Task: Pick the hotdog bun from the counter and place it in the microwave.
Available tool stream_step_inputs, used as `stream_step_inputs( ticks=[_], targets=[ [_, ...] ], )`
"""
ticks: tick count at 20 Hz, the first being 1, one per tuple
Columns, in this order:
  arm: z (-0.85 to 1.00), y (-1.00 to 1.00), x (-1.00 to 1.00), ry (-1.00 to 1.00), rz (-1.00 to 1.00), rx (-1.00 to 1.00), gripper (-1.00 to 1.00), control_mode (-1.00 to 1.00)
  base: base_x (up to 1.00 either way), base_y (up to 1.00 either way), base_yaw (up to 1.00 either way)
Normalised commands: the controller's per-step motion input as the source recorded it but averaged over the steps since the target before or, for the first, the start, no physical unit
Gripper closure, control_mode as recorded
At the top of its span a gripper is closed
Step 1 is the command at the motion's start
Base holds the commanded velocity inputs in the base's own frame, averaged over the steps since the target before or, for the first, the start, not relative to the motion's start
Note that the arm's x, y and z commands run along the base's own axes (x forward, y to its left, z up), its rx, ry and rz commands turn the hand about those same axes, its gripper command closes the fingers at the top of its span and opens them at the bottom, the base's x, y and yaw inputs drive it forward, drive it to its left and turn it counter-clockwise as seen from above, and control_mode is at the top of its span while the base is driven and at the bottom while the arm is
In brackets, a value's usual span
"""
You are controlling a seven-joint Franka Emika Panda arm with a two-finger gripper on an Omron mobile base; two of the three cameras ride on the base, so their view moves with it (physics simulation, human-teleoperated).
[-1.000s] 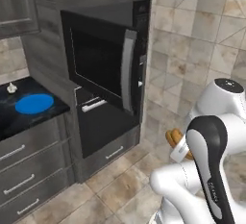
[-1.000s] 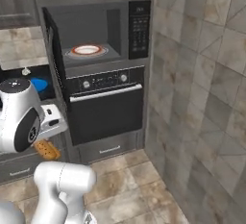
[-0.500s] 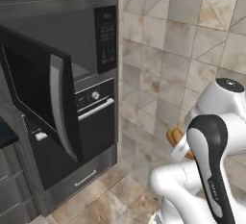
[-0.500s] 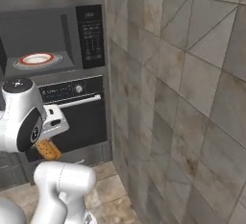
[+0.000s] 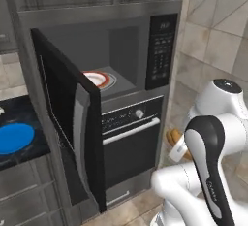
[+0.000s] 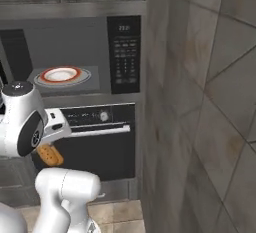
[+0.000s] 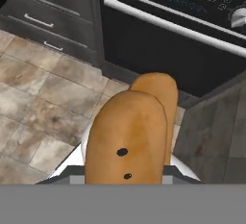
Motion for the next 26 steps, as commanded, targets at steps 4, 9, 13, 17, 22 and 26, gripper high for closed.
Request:
stream_step_inputs(
  ticks=[4, 9, 13, 17, 22, 26],
  targets=[
    [0.00, 0.00, 0.00, 0.00, 0.00, 0.00, 1.00, 1.00, 0.45, -0.53, 0.48],
    [0.00, 0.00, 0.00, 0.00, 0.00, 0.00, 1.00, 1.00, 0.77, -0.17, 0.34],
    [0.00, 0.00, 0.00, 0.00, 0.00, 0.00, 1.00, 1.00, 0.86, 0.01, 0.20],
    [0.00, 0.00, 0.00, 0.00, 0.00, 0.00, 1.00, 1.00, 0.35, 0.00, 0.12],
    [0.00, 0.00, 0.00, 0.00, 0.00, 0.00, 1.00, 1.00, 0.05, 0.00, 0.09],
    [0.00, 0.08, 0.09, -0.01, 0.00, 0.00, 1.00, -1.00, -0.04, 0.00, 0.03]
  ],
)
